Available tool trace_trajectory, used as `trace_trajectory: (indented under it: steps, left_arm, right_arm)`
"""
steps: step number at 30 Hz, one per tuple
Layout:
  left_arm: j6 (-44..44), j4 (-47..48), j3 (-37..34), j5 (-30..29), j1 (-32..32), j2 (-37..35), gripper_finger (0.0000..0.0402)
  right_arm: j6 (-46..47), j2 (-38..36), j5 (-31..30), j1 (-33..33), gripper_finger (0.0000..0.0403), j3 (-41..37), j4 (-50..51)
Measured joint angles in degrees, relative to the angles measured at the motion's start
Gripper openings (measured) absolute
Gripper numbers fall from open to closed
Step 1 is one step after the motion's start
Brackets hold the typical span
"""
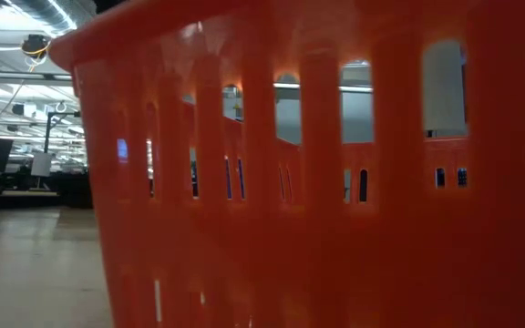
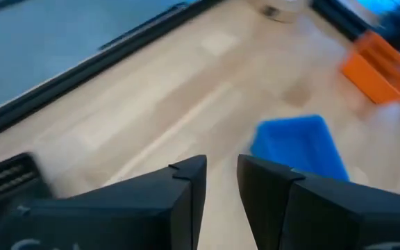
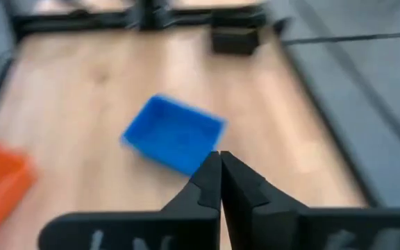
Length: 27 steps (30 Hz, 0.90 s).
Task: Stack baskets by color
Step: Stack the bottom orange bin on the top orange bin
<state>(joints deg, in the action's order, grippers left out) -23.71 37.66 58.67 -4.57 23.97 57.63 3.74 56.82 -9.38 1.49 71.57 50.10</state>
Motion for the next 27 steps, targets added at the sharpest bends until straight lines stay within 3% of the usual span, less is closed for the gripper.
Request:
trace_trajectory:
  steps: [4,10,14,17,22,27]
  left_arm:
    - [2.32,-0.56,0.00,-1.55,-8.04,-1.52,0.0071]
    - [4.83,-0.09,0.02,-1.95,-16.87,-1.56,0.0070]
    - [4.87,0.56,0.02,-2.20,-20.74,-1.54,0.0070]
    - [5.41,1.01,0.02,-2.20,-23.36,-1.54,0.0070]
    - [7.87,2.80,0.02,-2.22,-26.72,-1.54,0.0070]
    - [9.26,4.54,0.02,-2.42,-29.11,-1.54,0.0070]
  right_arm:
    - [1.24,1.86,5.07,4.00,0.0002,0.00,1.58]
    - [5.31,7.80,6.68,14.39,0.0001,0.21,-0.02]
    - [11.44,15.44,7.33,20.65,0.0001,3.40,-0.16]
    - [21.07,21.43,7.80,22.91,0.0004,7.15,-0.23]
    - [36.86,29.52,9.64,23.92,0.0036,12.29,1.83]
    - [44.19,35.15,15.74,24.71,0.0093,14.25,2.16]
